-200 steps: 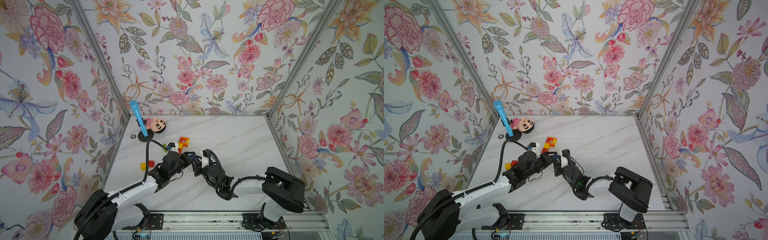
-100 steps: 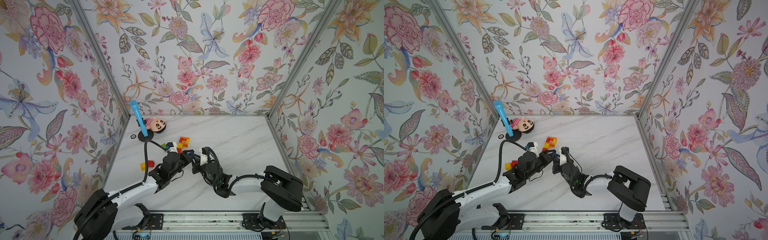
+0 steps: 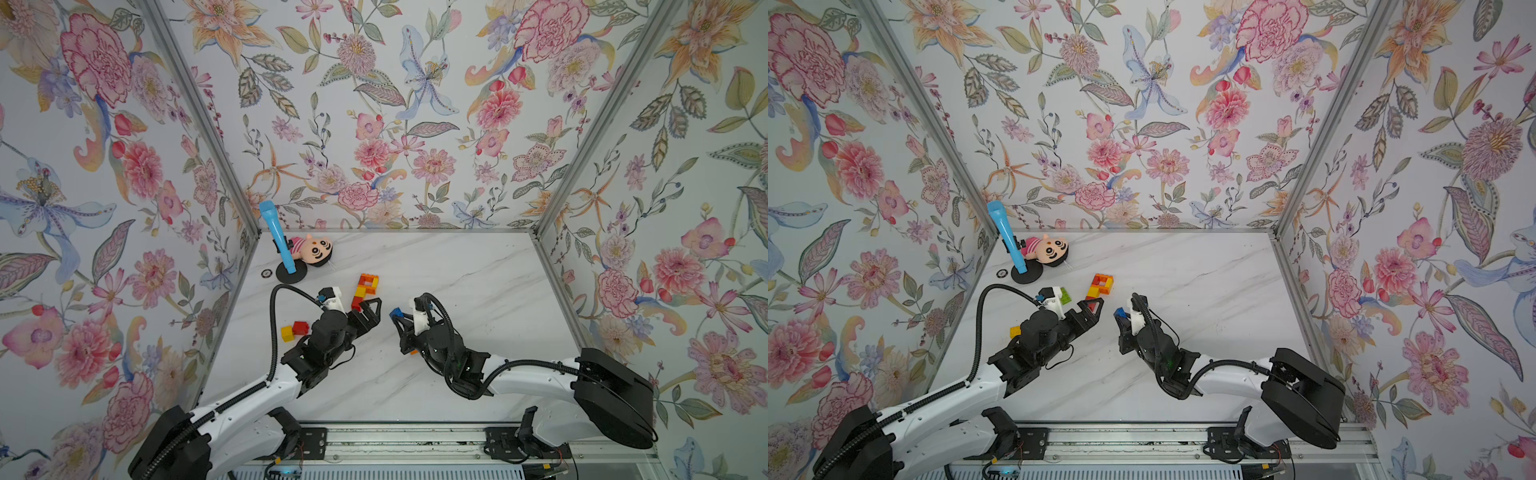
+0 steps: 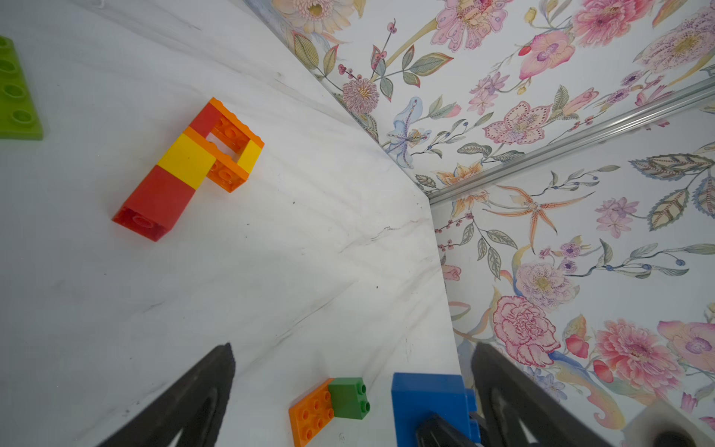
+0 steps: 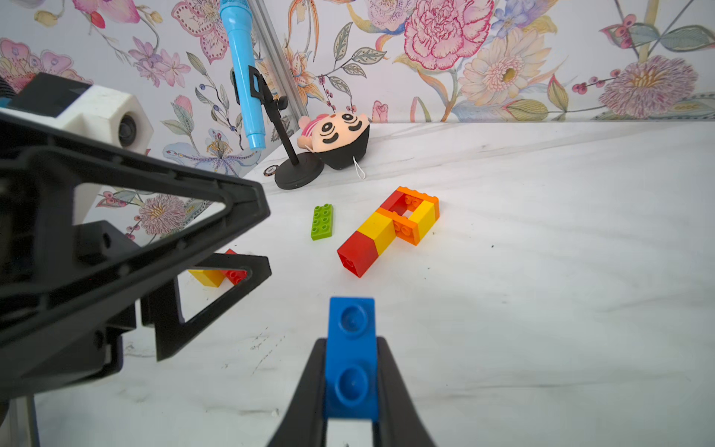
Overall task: Assemble the letter p with lego
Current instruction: Assemble the lego brick with the lego brick.
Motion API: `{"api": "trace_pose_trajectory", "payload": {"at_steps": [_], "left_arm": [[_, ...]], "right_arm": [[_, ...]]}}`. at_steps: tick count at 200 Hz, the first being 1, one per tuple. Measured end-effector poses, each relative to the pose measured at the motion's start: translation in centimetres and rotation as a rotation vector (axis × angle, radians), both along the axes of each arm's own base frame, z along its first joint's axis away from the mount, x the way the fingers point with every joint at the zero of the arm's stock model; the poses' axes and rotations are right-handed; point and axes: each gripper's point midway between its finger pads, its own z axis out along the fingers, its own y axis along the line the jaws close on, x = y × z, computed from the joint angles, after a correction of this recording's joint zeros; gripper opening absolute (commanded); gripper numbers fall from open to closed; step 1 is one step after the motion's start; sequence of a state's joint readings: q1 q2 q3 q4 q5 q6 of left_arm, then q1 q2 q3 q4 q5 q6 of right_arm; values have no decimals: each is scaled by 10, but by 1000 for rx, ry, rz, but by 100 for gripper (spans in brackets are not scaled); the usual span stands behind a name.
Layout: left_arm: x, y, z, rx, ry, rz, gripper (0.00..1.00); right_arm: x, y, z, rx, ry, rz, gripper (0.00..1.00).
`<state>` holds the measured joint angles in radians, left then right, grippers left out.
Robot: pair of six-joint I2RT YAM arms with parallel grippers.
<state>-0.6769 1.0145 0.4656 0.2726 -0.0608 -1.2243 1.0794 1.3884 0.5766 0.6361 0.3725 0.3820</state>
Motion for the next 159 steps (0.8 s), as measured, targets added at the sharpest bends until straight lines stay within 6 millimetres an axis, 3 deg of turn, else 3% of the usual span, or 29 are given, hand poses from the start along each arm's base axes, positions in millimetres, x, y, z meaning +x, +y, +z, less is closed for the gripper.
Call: {"api": "trace_pose_trajectory", "payload": {"at_steps": [47,116,159], "left_arm": [[2,21,-12,92,-1,26,99],[4,14,-37,162,23,-21,99],[7,9,-38,174,4,-42,99]], "right_arm": [[-22,-27,-35,-176,57,53,0],[-36,-57,-90,-339,120,43,0],[-38,-59,-104,-357,84,7,0]]}}
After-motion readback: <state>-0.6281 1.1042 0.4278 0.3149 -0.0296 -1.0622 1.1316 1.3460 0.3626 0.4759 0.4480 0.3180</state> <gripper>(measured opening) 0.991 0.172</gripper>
